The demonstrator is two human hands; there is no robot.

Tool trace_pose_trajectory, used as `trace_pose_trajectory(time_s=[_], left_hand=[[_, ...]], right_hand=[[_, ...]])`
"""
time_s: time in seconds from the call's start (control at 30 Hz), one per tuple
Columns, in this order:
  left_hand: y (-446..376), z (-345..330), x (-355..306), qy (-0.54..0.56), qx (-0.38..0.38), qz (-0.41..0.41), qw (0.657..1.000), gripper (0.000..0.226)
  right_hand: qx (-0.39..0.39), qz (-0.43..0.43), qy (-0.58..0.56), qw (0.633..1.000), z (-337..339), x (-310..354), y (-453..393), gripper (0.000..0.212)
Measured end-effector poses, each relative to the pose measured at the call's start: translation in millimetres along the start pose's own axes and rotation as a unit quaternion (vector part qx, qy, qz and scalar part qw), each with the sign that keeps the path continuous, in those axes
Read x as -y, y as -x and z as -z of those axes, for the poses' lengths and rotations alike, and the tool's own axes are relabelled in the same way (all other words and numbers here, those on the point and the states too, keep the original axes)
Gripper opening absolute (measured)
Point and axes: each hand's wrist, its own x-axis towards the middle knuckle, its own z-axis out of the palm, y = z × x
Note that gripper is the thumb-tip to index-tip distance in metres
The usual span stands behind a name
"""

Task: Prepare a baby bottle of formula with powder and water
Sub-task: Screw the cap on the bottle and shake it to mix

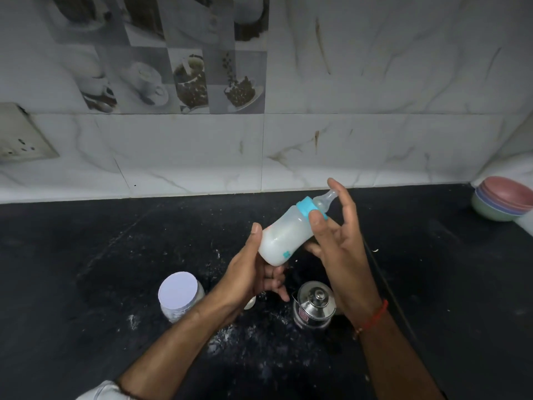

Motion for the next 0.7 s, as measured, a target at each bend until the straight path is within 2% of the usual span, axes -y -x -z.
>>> trace_pose_trajectory(time_s=[0.2,0.43,0.7], left_hand=[[7.2,-0.1,-7.6,0.005,0.030,0.025,0.999,0.082],[7.9,3.6,-8.6,-0.011,0.041,-0.009,0.999,0.081],[5.0,1.2,-7.4,0.000,0.048,-0.079,0.996,0.052]], right_hand=[[0.007,0.011,0.016,1.000,-3.2,7.6,-5.0,0.064],[0.028,0.045,0.023,0.998,-5.1,10.2,-4.4,0.062],[0.069,0.085,-0.001,0.994,-2.7,12.8,2.8,0.061]])
